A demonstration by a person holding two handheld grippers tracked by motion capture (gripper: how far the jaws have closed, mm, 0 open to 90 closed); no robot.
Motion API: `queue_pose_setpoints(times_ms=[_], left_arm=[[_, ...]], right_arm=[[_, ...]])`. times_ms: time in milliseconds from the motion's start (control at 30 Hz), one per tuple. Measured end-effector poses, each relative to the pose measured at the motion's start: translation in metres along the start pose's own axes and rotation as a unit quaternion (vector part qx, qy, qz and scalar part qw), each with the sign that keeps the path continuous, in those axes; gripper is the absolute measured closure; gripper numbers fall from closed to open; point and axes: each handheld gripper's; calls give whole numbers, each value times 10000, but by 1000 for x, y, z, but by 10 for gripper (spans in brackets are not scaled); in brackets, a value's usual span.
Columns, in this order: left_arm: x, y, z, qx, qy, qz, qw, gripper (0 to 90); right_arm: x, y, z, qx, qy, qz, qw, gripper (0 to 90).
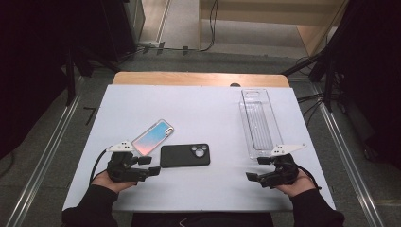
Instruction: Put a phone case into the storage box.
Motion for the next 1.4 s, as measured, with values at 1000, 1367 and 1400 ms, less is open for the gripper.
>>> queue_pose_setpoints(times_ms=[1000,1367,1400], left_arm=[[8,22,-32,-91,-173,-516,9985,265],[7,35,-61,-334,-164,-596,9975,0],[6,37,-63,-356,-136,-654,9971,0]], right_arm=[[-2,-2,0,-5,69,-9,10000,144],[-2,-1,1,-5,84,-3,10000,144],[-2,-1,1,-6,81,-3,10000,144]])
Point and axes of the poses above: each handheld gripper's, and its own axes: x roughly backward along the jaws, z roughly out of its underside, y roughly to its left, and after that the axes turned 6 degrees about y, right-handed
